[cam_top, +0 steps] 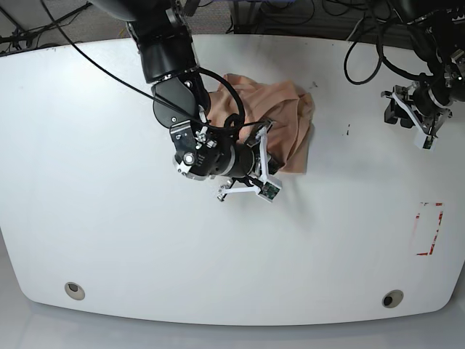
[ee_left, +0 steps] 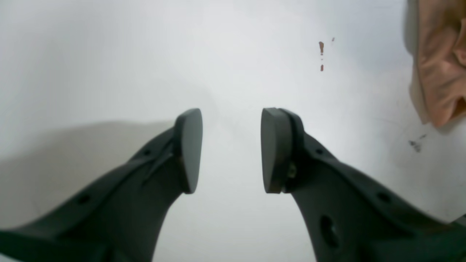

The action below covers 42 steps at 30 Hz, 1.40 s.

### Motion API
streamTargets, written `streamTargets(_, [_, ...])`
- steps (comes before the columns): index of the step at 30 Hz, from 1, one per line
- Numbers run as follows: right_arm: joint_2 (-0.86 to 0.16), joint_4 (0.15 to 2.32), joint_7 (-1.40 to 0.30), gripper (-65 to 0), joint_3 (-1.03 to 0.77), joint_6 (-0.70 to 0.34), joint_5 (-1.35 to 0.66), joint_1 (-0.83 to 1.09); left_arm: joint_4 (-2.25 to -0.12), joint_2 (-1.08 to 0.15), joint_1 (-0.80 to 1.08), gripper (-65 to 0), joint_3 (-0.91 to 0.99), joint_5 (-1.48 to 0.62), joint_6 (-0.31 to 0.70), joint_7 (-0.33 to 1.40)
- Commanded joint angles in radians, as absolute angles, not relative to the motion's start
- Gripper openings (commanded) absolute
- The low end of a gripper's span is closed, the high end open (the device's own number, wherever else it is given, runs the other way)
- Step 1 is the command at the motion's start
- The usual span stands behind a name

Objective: Fold the T-shirt properly
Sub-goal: 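Press and adjust the folded bundle with the right gripper, then grasp the folded bundle edges with both grippers and lift it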

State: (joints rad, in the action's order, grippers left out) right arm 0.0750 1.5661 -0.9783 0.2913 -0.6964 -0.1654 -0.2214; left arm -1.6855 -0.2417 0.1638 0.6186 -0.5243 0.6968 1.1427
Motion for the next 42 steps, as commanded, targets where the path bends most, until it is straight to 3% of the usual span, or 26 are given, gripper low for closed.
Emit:
streamTargets(1, [0.093,1.655,-0.957,-65.0,0.294,-0.698,-0.186,-0.228,-1.699,-0.259,0.156,-41.1,0.622,-0.541,0.698,1.127])
streamTargets(8, [0.131,1.718,-0.951,-65.0,0.294,-0.698,-0.191,-0.189,-1.699,-0.259,0.159,-41.1,0.622,-0.541,0.698,1.127])
streamTargets(14, [0.156,1.709,-0.947,-65.0,0.291,-0.698,-0.308,-0.236,-1.699,-0.257,0.162,-41.1,0.621,-0.541,0.698,1.127])
streamTargets(26, [0.157,1.431,-0.751,-64.7,0.375,-0.698,-0.418,-0.340,-1.705,-0.257,0.176,-41.1,0.558,-0.541,0.698,1.127])
streamTargets(28, [0.157,1.389,-0.717,-60.7,0.389,-0.698,-0.415,-0.343,-1.705,-0.257,0.176,-41.1,0.536,-0.541,0.698,1.127])
streamTargets(37, [0.150,1.374,-0.615,-27.3,0.390,-0.698,-0.417,-0.348,-1.707,-0.262,0.173,-41.1,0.361,-0.541,0.698,1.127])
streamTargets(39, [0.128,1.409,-0.615,-24.1,0.371,-0.698,-0.417,-0.331,-1.725,-0.262,0.171,-41.1,0.329,-0.541,0.698,1.127])
streamTargets(42, [0.091,1.501,-0.619,-24.4,0.312,-0.698,-0.418,-0.277,-1.796,-0.260,0.176,-41.1,0.275,-0.541,0.698,1.127])
